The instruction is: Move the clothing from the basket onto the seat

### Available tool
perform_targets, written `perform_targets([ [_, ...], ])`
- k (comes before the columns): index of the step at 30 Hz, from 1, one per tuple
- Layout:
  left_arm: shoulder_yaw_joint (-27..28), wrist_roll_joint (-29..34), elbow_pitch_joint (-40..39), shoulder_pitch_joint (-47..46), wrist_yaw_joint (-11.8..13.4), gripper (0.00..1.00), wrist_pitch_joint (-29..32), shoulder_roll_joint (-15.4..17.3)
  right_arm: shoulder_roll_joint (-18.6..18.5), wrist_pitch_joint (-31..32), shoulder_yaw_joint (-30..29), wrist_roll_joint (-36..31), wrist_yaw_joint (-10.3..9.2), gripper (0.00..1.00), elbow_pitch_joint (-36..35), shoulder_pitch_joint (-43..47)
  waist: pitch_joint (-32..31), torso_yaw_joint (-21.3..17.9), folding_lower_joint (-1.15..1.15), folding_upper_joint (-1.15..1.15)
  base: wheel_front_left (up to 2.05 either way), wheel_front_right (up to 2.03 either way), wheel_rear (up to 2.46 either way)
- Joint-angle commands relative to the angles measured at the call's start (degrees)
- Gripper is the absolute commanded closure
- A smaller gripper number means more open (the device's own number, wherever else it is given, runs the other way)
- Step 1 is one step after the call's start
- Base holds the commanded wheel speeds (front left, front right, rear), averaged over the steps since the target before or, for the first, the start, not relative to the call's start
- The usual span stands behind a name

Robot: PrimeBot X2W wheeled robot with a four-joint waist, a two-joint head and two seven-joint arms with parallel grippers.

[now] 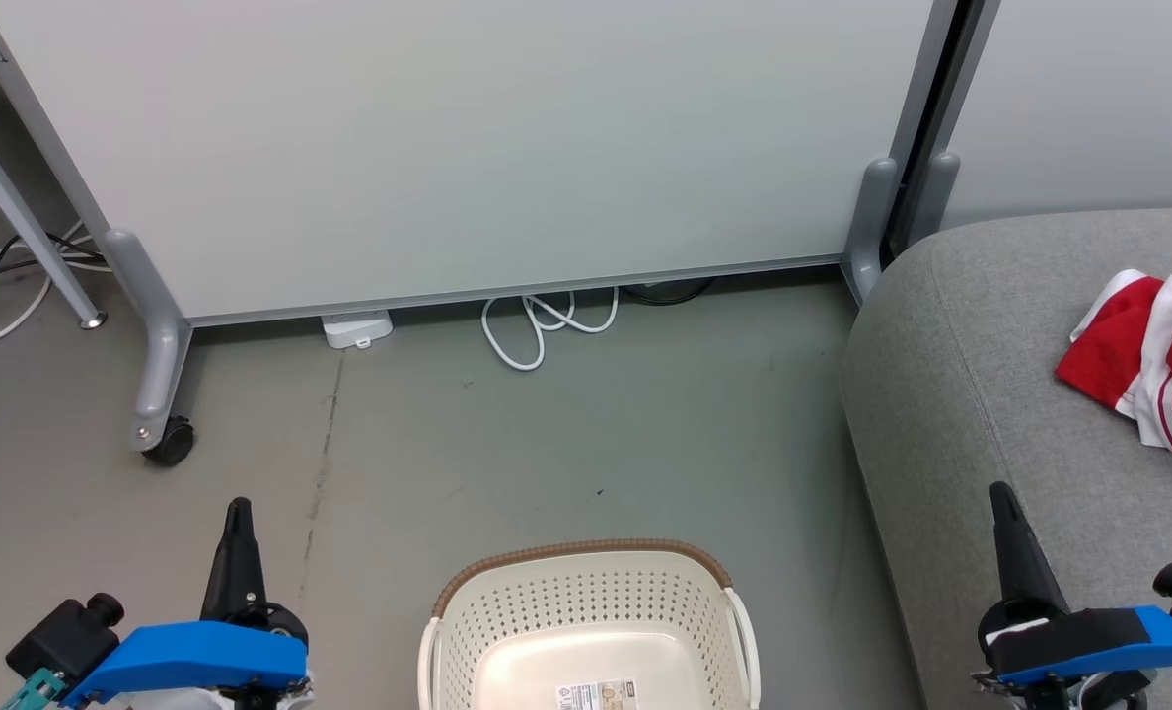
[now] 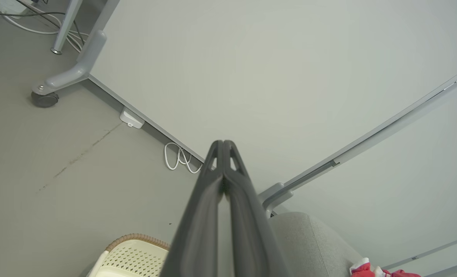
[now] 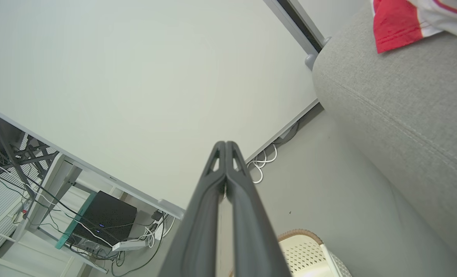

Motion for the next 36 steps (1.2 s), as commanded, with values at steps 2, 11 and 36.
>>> perform_targets([
  [2,0.38,-2.43,-0.66,-1.87,-0.25,1.0,0.55,0.1,-0.07,0.59,-0.3,2.47,0.02,1.0,-0.51,-1.63,0.0,-0.04,0.0,0.0,0.0,0.0,0.0],
  [11,0.98,-8.81,-0.56,-2.34,-0.39,1.0,2.13,0.08,-0.06,2.21,-0.62,8.7,0.02,1.0,-0.34,-2.09,-0.01,-0.19,0.0,0.0,0.0,0.0,0.0],
  [36,2.32,-24.52,-0.29,-3.53,-0.73,1.0,6.06,0.04,-0.02,6.14,-1.41,24.09,0.03,1.0,0.11,-3.16,-0.03,-0.65,0.0,0.0,0.0,0.0,0.0],
])
